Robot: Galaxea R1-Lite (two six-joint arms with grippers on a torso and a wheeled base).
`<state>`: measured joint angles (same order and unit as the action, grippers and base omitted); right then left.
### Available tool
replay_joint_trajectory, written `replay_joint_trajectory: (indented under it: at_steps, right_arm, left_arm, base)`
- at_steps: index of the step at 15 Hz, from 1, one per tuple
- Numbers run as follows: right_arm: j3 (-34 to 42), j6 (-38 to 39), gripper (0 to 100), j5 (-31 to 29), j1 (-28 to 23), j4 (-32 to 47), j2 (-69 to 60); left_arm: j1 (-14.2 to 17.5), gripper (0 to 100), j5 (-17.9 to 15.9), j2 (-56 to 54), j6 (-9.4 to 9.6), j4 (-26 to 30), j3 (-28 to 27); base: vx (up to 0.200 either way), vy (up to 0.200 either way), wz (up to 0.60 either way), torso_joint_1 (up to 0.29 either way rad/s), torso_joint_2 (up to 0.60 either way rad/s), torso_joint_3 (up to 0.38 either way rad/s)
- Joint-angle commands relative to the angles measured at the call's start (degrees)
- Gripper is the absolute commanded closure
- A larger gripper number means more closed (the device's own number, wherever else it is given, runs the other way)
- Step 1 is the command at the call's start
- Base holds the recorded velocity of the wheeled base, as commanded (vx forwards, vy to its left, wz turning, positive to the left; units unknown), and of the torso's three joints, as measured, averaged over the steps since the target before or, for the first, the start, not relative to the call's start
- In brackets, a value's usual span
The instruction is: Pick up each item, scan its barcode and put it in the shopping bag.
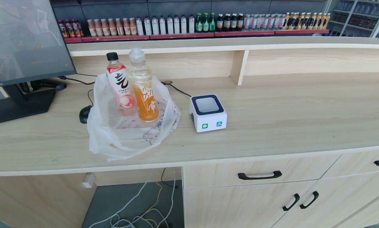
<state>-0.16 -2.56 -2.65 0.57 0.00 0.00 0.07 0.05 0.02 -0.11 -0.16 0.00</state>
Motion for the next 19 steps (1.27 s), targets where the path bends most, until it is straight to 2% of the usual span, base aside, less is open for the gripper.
replay_joint_trajectory:
  at_steps: [1,4,19]
  right_arm:
    - [0.0,0.0,0,0.0,0.0,0.0,0.1]
    - [0.0,0.0,0,0.0,0.0,0.0,0.1]
    - [0.0,-0.2,0,0.0,0.0,0.1,0.1]
  left_arm:
    - [0.0,0,0.0,0.0,0.02,0.0,0.0]
    - [0.0,0,0.0,0.0,0.02,0.1,0.0]
    - [0.0,0,0.0,0.0,0.37,0.0,0.0]
  base:
    - [0.000,-0.200,0.00,0.002,0.01,0.007]
    - [0.000,-0.200,0.00,0.002,0.00,0.001]
    - [0.000,0.000,0.00,0.000,0.00,0.000]
